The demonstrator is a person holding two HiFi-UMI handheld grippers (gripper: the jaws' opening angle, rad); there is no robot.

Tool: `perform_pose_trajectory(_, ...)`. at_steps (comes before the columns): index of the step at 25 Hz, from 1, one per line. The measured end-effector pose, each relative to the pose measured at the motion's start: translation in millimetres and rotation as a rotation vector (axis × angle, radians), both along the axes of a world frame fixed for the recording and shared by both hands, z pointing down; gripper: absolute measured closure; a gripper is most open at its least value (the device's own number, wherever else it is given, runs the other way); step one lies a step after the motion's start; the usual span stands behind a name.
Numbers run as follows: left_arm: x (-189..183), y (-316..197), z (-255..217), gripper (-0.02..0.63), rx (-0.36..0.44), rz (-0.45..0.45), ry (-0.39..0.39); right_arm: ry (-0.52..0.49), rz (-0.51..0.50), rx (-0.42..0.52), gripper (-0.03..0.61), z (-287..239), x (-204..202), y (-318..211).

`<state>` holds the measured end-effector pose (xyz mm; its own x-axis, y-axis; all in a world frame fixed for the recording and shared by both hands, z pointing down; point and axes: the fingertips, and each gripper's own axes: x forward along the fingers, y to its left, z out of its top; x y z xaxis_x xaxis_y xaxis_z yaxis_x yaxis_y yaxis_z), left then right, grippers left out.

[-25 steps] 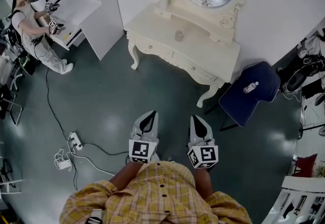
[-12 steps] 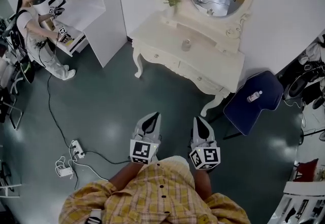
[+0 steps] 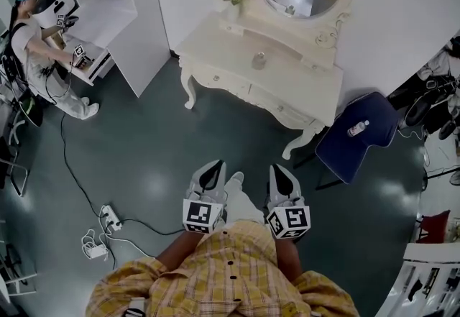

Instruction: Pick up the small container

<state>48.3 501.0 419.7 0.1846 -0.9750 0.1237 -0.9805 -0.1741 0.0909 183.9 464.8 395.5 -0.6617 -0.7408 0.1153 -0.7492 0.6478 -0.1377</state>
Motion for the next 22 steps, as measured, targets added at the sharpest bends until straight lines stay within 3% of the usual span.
perform_pose_trajectory(9,-23,-50,-2,0.614,0.003,0.02,-0.007,0.008,-0.005,-0.007,0.578,5,-31,-49)
perform_pose_trajectory(22,-66,-172,-14,0.614,0.01,0.063,-0.015,-0.011,0.027,-0.007,0.578,-5,-76,-165)
